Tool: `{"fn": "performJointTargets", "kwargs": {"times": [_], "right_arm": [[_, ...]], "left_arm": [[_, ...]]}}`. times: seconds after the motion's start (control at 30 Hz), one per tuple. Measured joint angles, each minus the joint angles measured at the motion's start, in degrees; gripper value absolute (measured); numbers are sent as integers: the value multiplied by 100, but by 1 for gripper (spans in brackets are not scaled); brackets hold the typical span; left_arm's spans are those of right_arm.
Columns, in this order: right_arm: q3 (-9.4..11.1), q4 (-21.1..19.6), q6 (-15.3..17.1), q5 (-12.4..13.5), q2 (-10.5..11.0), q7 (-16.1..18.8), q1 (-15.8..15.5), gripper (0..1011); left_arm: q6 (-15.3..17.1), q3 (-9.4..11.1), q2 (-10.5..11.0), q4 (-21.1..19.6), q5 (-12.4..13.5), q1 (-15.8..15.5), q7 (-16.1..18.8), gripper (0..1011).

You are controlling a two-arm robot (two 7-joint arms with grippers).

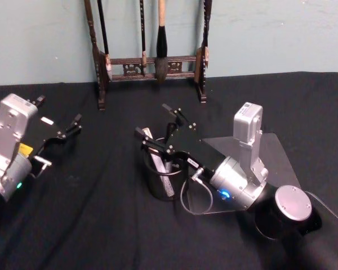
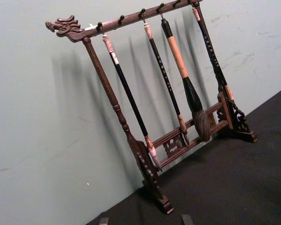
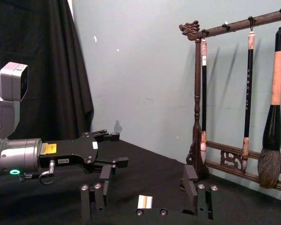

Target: Pick up the water-based marker from the table and place it into the pen holder.

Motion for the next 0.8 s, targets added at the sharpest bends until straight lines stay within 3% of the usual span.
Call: {"fn": "performJointTargets", "kwargs": {"times": [0.1,0.47,0.8], "right_arm": [[0,-55,52,31,27,25,-1,1003],[98,-502,100,74,152,-50,-14,1002],[537,-1193,654,-51,466,-814,-239,1002]], "left_arm": [[0,0,0,0,0,0,0,1001],[0,0,0,0,0,0,0,1001],[0,0,0,0,0,0,0,1001]]}}
